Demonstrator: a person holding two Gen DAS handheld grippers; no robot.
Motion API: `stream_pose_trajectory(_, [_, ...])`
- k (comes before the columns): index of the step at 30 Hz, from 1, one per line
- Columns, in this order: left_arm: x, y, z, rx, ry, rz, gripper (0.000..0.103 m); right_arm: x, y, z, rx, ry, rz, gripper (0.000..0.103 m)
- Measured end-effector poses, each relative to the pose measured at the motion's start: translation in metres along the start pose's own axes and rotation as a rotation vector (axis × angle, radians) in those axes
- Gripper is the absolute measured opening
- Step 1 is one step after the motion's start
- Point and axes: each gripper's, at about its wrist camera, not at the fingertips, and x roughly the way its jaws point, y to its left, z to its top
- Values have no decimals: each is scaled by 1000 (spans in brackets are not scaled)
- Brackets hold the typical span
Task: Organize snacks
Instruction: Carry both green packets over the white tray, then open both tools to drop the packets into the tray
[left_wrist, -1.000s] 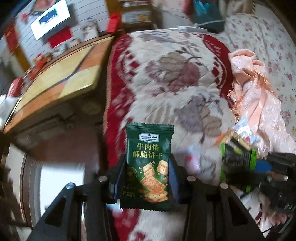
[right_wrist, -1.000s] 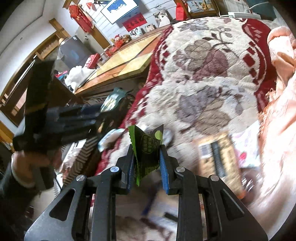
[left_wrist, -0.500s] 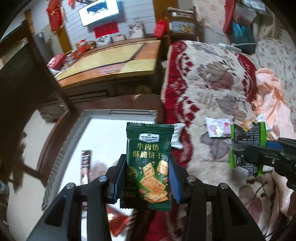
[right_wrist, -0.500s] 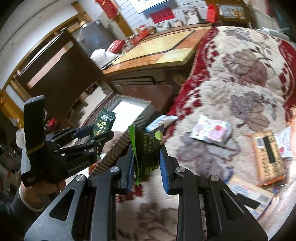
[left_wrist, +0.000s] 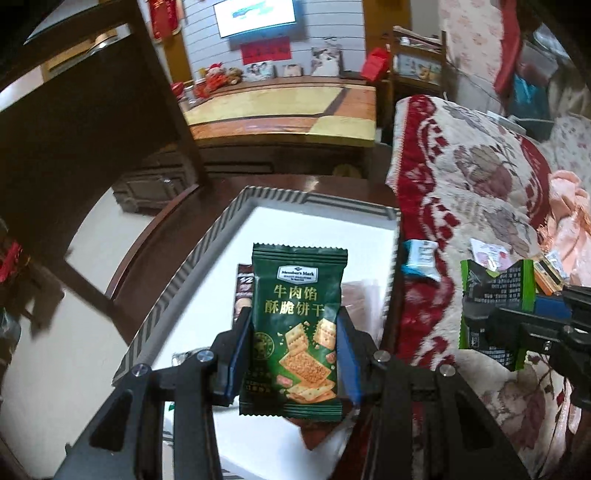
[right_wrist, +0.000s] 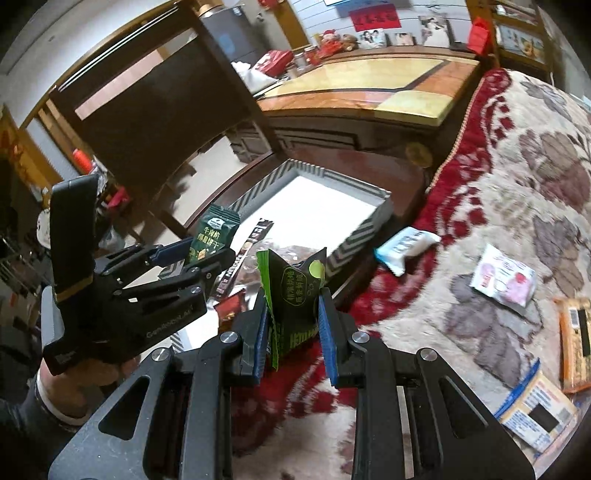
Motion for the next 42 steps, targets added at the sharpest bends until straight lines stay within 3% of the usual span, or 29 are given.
stream_pose_trajectory(20, [33,47,-17,-155,78,1,45,57,49,25,-123,98,7,23])
stream_pose_trajectory(32, [57,65,-23,-240,134,-12,46,107,65,28,-219,183,-88,23])
stream_pose_trajectory(36, [61,70,-26,-265,152,4,48,119,71,24,-237,206,-77,23])
stream_pose_trajectory(40, [63,75,-29,-284,168,10,51,121,73,20,-231,218,-39,32])
stream_pose_trajectory(42, [60,76,-29,-293,164,15,58,119,69,18,-192,218,-6,41])
